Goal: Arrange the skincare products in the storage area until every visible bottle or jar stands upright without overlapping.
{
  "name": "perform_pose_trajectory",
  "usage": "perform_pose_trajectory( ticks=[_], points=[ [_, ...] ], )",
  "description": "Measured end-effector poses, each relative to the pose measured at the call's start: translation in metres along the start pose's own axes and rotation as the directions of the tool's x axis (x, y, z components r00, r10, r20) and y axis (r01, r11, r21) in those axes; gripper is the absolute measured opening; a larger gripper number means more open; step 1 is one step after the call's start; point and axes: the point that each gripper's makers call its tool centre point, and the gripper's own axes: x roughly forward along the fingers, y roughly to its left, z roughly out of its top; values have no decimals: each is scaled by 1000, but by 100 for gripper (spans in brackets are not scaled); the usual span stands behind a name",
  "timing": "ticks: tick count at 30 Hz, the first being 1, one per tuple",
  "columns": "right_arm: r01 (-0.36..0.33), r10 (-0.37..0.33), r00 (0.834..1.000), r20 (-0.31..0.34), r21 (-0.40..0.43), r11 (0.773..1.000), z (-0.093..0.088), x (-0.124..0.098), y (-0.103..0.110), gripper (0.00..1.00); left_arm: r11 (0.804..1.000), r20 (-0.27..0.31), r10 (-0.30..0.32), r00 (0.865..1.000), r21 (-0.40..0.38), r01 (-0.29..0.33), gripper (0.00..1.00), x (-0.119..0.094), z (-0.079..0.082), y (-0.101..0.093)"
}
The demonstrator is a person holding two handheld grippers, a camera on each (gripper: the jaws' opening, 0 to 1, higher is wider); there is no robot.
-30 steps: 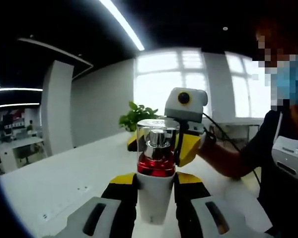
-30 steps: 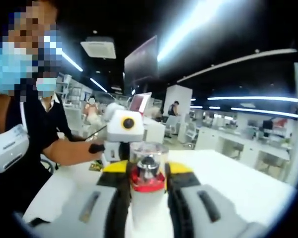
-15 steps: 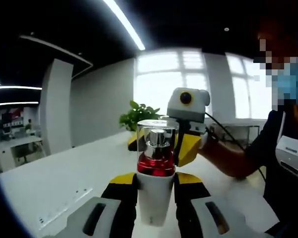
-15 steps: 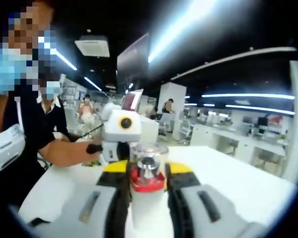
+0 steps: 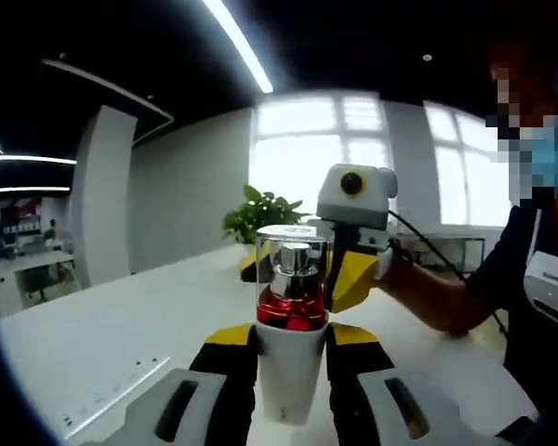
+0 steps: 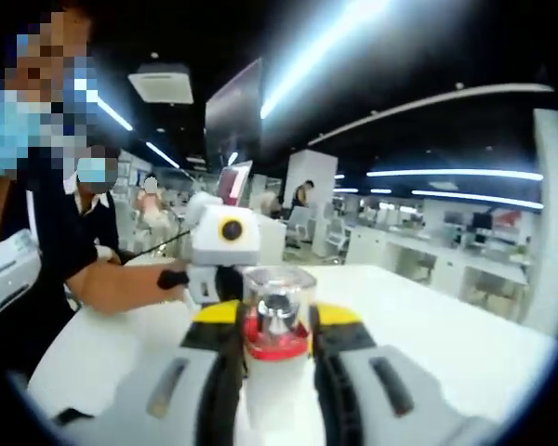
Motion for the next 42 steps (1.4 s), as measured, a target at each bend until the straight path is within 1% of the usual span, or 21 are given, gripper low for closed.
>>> perform_pose_trajectory(
  ticks=[12, 20, 34, 38, 42],
  points=[
    [38, -38, 999, -1, 4, 999, -7, -7, -15, 26, 1000, 5, -17, 1000, -4, 17, 28, 14, -2, 9],
    [60, -60, 998, -13, 5, 998, -16, -9, -25, 26, 1000, -6, -17, 1000, -5, 17, 28, 22, -7, 16],
    [109, -109, 994, -33, 22, 994, -31, -17, -44, 26, 999, -6, -35, 999, -24, 34, 28, 41, -15, 30],
    [119, -118, 992, -33, 25, 993, -34, -18, -47, 26, 999, -2, -39, 999, -31, 39, 28, 44, -15, 33],
    [123, -122, 992, -41, 24, 992, -39, -17, -50, 26, 999, -9, -36, 999, -32, 36, 28, 45, -20, 37]
  ],
)
